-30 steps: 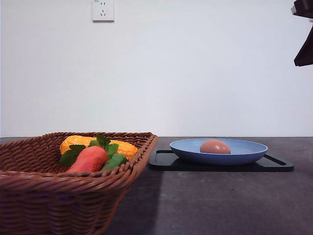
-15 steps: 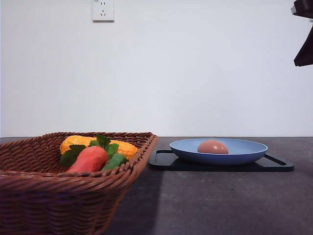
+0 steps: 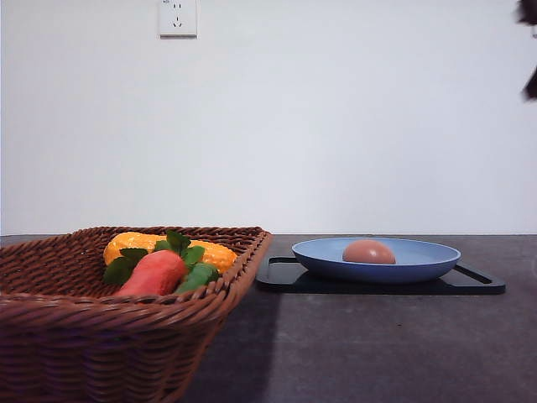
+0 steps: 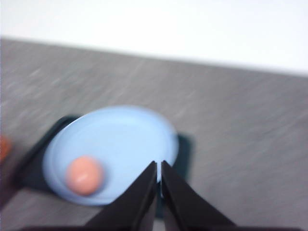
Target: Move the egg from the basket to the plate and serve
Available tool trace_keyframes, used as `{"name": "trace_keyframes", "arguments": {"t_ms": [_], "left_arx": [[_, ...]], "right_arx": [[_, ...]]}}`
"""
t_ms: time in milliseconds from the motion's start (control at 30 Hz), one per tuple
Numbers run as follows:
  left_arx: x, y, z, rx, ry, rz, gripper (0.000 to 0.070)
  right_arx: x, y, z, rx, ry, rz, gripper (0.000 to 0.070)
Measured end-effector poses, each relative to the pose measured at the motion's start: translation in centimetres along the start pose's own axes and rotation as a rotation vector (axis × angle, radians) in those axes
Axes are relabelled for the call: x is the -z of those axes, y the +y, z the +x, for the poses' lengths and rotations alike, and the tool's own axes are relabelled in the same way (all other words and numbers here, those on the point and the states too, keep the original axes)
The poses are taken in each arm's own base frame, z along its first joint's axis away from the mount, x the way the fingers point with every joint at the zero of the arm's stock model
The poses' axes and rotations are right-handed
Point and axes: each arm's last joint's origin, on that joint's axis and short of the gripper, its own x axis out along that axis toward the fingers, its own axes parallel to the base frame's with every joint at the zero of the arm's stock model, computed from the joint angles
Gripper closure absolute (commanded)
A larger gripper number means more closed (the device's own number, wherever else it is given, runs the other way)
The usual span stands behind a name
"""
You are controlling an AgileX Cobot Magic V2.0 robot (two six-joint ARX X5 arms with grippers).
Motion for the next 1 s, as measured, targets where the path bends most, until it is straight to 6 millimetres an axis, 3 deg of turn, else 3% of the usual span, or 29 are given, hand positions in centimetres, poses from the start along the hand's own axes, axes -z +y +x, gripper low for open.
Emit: {"name": "trace_keyframes", "arguments": {"t_ms": [100, 300, 567, 1000], "left_arx": [[0.0, 0.0, 0.0, 0.0, 0.0, 0.0, 0.07], [0.0, 0.0, 0.0, 0.0, 0.0, 0.0, 0.07], [0.0, 0.0, 0.0, 0.0, 0.0, 0.0, 0.07], [0.0, 0.0, 0.0, 0.0, 0.0, 0.0, 0.07]], "right_arx": [[1.0, -1.1, -1.1, 0.047, -0.059, -0.026, 0.07], [4.9, -2.8, -2.3, 0.101, -0.095, -0.03, 0.07], [8.3, -3.2, -2.1, 0.071, -0.087, -0.028, 0.07], [9.7, -3.2, -2.1, 0.051, -0.016, -0.016, 0.07]]}}
